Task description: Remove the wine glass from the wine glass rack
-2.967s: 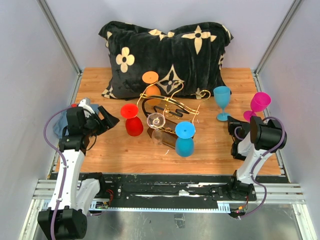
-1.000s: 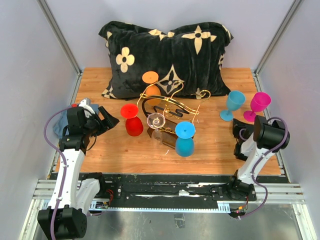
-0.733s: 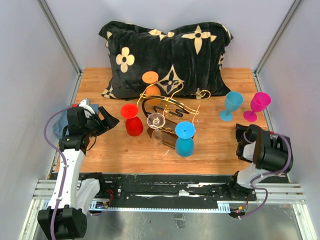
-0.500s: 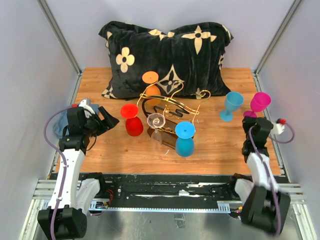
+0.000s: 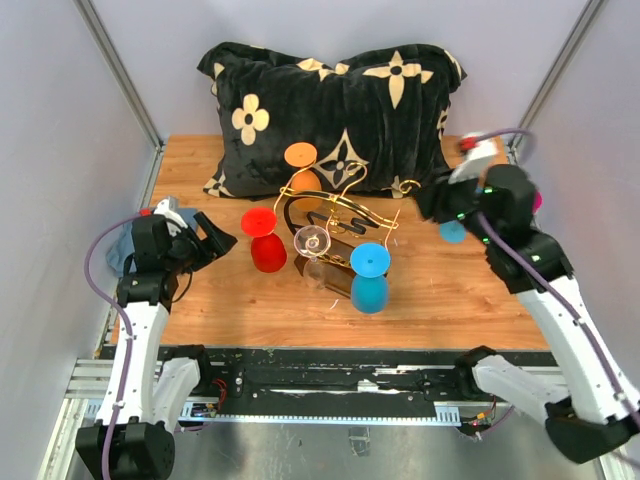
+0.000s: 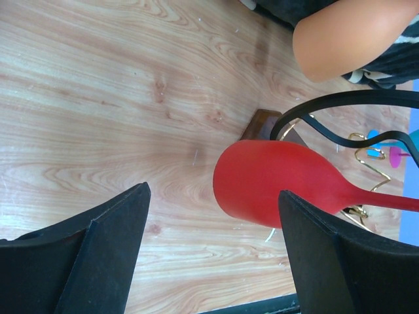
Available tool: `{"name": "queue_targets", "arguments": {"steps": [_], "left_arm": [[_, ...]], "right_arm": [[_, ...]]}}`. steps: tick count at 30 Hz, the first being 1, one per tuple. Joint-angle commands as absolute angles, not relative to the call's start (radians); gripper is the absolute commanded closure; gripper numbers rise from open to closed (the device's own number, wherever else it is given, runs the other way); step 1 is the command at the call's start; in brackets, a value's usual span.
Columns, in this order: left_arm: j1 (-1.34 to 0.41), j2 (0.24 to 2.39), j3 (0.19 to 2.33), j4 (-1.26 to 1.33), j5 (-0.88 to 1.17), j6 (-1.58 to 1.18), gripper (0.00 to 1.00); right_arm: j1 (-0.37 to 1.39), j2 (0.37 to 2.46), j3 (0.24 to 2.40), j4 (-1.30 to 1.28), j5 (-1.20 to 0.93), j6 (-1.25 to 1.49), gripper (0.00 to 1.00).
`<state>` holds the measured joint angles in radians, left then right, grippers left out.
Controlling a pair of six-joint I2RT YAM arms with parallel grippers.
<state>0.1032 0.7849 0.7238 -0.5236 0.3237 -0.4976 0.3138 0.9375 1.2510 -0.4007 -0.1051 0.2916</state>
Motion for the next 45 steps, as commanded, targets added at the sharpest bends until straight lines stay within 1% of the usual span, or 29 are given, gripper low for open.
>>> {"name": "queue_targets", "arguments": {"steps": [1, 3, 5, 6, 9, 12, 15, 19, 25, 35, 45], "left_arm": [[0.106, 0.753, 0.774, -0.538, 0.306, -0.498, 0.15], [0.105, 0.753, 0.787, -0.551, 0.296, -0.489, 0.16], [0.105, 0.753, 0.798, -0.559, 0.294, -0.483, 0.15], [0.106, 0.754, 0.801, -0.561, 0.295, -0.483, 0.15], [0.106, 0.755, 0.807, -0.564, 0.295, -0.481, 0.16], [0.105, 0.759, 0.811, -0.562, 0.298, -0.480, 0.15], [0.106, 0.769, 0.809, -0.560, 0.302, -0.477, 0.15], [0.105, 0.779, 0.804, -0.555, 0.327, -0.477, 0.15], [0.106, 0.774, 0.798, -0.548, 0.328, -0.483, 0.15], [0.105, 0.785, 0.830, -0.542, 0.346, -0.498, 0.15], [0.105, 0.791, 0.873, -0.539, 0.359, -0.520, 0.15]], "right_arm": [[0.670, 1.010, 1.395, -0.687, 0.137, -0.054, 0.63], [0.862, 1.070, 1.438, -0.723, 0.343, -0.164, 0.63], [1.043, 1.090, 1.419, -0.661, 0.572, -0.288, 0.63], [1.118, 1.091, 1.407, -0.619, 0.641, -0.336, 0.63], [1.193, 1.099, 1.421, -0.578, 0.682, -0.392, 0.63], [1.260, 1.167, 1.480, -0.664, 0.729, -0.388, 0.64], [1.346, 1.200, 1.492, -0.707, 0.762, -0.373, 0.64], [1.387, 1.216, 1.498, -0.760, 0.729, -0.315, 0.64], [1.480, 1.259, 1.483, -0.830, 0.836, -0.294, 0.64], [1.491, 1.295, 1.445, -0.892, 0.871, -0.239, 0.63], [1.492, 1.295, 1.434, -0.934, 0.867, -0.190, 0.57]]}}
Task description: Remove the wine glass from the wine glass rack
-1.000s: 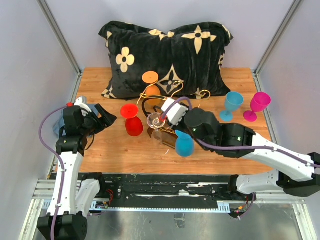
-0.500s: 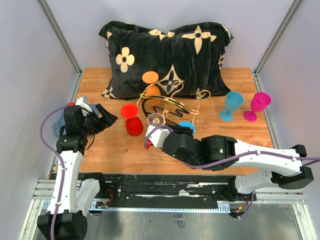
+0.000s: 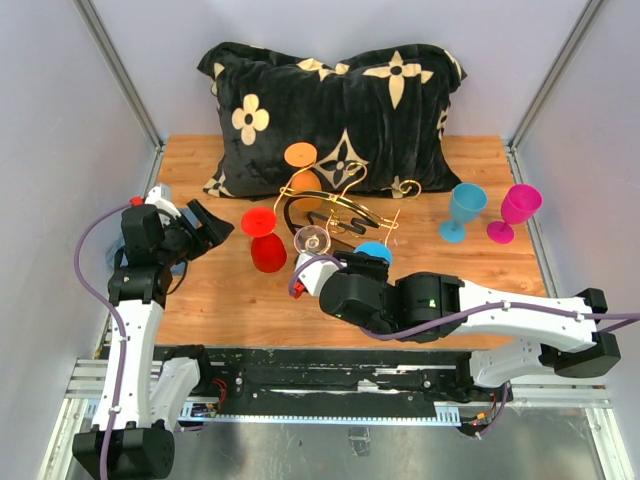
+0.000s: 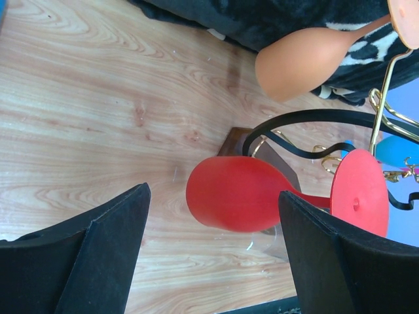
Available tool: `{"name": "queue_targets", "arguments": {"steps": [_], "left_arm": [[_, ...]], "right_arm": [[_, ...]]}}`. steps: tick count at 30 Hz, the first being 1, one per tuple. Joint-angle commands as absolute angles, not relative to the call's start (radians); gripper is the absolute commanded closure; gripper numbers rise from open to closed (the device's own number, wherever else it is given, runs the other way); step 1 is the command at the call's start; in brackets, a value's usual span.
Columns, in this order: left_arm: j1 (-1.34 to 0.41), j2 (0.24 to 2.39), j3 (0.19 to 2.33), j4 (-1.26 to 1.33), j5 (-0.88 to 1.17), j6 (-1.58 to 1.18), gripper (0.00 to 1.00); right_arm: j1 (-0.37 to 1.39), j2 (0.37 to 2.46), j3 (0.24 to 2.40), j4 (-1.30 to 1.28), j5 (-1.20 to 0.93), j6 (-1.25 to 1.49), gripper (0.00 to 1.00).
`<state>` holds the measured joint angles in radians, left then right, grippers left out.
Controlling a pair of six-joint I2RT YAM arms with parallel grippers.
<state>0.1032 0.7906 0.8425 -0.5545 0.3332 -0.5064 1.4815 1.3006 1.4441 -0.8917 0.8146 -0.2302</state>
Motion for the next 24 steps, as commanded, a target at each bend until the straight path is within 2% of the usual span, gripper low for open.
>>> {"name": "queue_targets", "arguments": {"steps": [1, 5, 11, 24], "left_arm": [[0.105, 0.790, 0.873, -0.539, 0.359, -0.522, 0.15], [0.105, 0.784, 0.876, -0.538, 0.362, -0.526, 0.15], [0.105, 0.780, 0.875, -0.542, 0.365, -0.528, 0.15], [0.106, 0.770, 0.874, -0.552, 0.364, -0.520, 0.15]], "right_arm": [[1.492, 1.295, 1.431, -0.935, 0.878, -0.192, 0.57], [1.492, 1.307, 1.422, -0.942, 0.944, -0.202, 0.63], [1.493, 1.326, 1.440, -0.956, 0.975, -0.203, 0.99], [1.508, 1.302, 1.428, -0.858, 1.191, -0.330, 0.99]]}}
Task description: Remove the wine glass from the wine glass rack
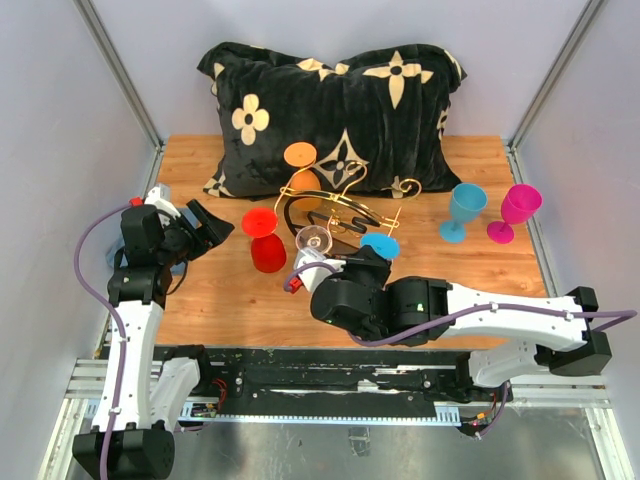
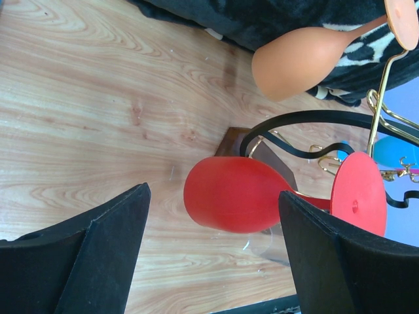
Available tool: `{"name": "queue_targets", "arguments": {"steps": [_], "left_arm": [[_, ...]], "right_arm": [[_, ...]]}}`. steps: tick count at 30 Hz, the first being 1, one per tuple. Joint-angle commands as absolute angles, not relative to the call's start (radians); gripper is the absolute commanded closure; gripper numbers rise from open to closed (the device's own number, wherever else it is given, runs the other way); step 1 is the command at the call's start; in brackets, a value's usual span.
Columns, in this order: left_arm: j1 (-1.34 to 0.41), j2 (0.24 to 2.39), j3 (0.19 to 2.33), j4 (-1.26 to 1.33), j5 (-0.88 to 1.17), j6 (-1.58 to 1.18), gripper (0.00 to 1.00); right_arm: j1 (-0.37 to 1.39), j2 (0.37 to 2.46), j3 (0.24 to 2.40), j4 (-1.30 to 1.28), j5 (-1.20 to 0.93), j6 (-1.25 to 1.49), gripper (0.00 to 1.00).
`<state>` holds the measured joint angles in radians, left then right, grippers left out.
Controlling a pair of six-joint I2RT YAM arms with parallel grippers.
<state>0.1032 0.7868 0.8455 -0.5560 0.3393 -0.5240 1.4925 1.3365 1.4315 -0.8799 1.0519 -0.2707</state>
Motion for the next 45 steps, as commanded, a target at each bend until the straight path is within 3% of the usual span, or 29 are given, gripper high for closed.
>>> {"name": "queue_targets", "arguments": {"steps": [1, 12, 22, 24, 31, 36, 45], "left_arm": [[0.105, 0.768, 0.874, -0.556, 0.359, -0.517, 0.15], [0.105, 0.740, 0.863, -0.506, 0.404, -0.551, 0.15], [0.105, 0.741, 0.846, -0.483, 0.446, -0.566, 0.15], [0.104, 0.739, 0.836, -0.454, 0.479, -0.584, 0.15], [0.105, 0.711, 0.781, -0.348, 0.558, -0.659, 0.15], [0.104, 0.691, 0.729, -0.267, 0.614, -0.719, 0.16], [0.103, 0.700, 0.715, -0.201, 0.668, -0.765, 0.34]], "right_arm": [[1.509, 1.295, 1.437, -0.877, 1.189, -0.314, 0.99], [1.612, 1.278, 1.451, -0.986, 1.121, -0.206, 0.99], [1.617, 1.255, 1.410, -1.156, 1.264, -0.057, 0.99], [1.617, 1.220, 1.389, -1.089, 1.295, -0.117, 0.99], [1.568, 1.092, 1.192, -0.479, 1.284, -0.637, 0.99], [1.489, 1.081, 1.193, -0.405, 1.214, -0.690, 0.99], [1.442, 1.091, 1.190, -0.308, 1.155, -0.744, 0.99]]}}
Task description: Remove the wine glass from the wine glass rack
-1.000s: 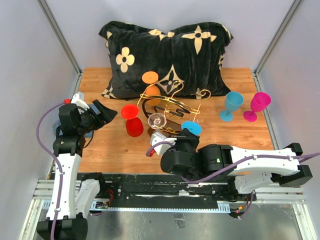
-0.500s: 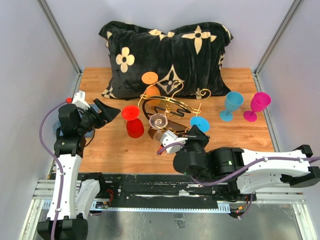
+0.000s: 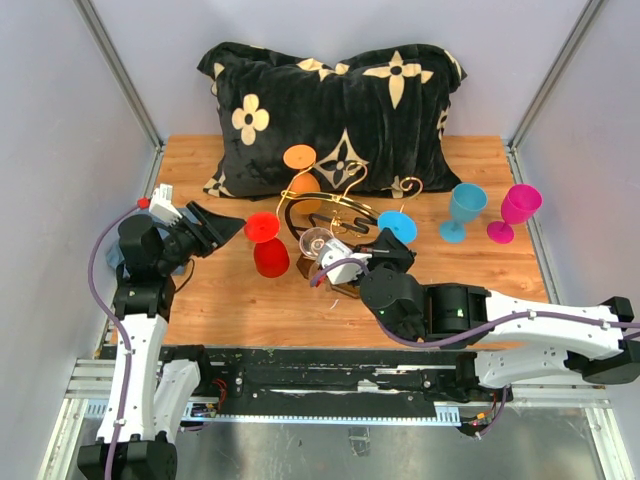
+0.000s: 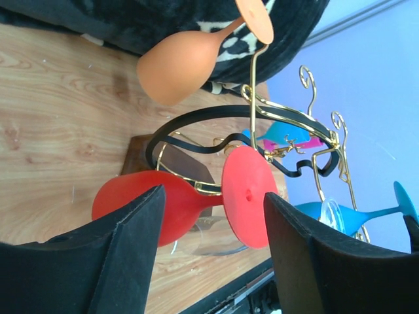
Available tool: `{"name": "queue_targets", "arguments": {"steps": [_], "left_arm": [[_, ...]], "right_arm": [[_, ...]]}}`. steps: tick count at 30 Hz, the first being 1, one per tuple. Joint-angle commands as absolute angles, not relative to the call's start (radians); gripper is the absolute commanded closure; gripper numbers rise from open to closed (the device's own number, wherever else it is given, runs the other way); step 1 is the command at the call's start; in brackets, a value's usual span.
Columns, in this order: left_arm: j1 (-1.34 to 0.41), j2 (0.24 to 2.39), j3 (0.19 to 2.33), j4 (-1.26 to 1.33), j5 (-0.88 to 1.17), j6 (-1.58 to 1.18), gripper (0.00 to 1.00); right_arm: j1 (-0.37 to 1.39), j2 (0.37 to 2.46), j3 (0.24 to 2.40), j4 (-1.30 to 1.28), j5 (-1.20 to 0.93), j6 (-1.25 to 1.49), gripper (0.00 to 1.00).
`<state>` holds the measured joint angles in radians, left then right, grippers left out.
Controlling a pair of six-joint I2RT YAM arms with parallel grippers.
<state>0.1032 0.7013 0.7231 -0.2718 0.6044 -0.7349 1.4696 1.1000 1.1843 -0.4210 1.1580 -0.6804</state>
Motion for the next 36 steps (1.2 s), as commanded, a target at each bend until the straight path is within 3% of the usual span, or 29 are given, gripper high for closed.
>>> {"name": "queue_targets", "arguments": {"steps": [1, 8, 11, 24, 28, 35, 36], "left_arm": [[0.104, 0.702, 0.708, -0.189, 0.680, -0.775, 0.36], [0.104, 0.726, 0.685, -0.196, 0.708, -0.779, 0.43], [0.103, 0.731, 0.669, -0.171, 0.730, -0.796, 0.51], [0.098, 0.758, 0.644, -0.067, 0.779, -0.868, 0.52], [0.086, 0.775, 0.626, -0.012, 0.789, -0.898, 0.65], [0.047, 0.799, 0.621, 0.018, 0.794, -0.915, 0.99], [0.045, 0.802, 0.627, 0.009, 0.794, -0.910, 0.99]], "right_arm": [[1.436, 1.092, 1.190, -0.292, 1.150, -0.750, 0.99], [1.407, 1.100, 1.204, -0.224, 1.118, -0.794, 0.99], [1.403, 1.106, 1.210, -0.208, 1.114, -0.811, 0.99], [1.397, 1.106, 1.207, -0.180, 1.114, -0.830, 0.99], [1.395, 1.105, 1.203, -0.172, 1.108, -0.830, 0.99], [1.389, 1.105, 1.206, -0.155, 1.101, -0.845, 0.99], [1.387, 1.106, 1.207, -0.154, 1.099, -0.845, 0.99]]}}
